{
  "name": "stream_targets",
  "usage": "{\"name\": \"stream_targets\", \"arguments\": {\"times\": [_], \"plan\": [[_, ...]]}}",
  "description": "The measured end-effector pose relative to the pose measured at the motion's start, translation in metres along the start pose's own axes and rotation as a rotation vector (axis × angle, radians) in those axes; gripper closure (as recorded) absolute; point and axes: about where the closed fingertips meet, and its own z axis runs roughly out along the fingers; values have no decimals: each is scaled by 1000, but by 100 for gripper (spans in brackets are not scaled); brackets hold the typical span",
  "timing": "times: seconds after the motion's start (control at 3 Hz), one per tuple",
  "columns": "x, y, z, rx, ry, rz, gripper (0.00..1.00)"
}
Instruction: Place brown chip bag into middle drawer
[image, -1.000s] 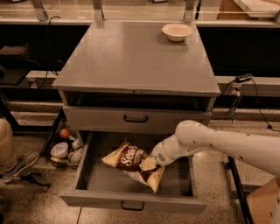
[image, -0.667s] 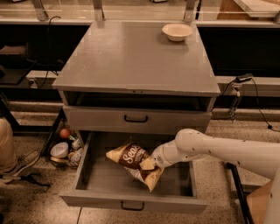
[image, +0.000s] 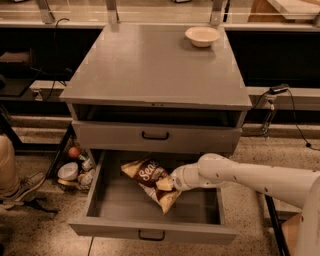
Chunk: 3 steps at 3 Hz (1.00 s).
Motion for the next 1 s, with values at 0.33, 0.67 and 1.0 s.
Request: {"name": "stream_targets", "arguments": {"times": [0.33, 0.67, 1.0], "plan": [[-2, -4, 0, -1, -30, 8, 27], [-2, -2, -6, -23, -62, 5, 4], [7, 3, -29, -64, -96, -2, 0]]}}
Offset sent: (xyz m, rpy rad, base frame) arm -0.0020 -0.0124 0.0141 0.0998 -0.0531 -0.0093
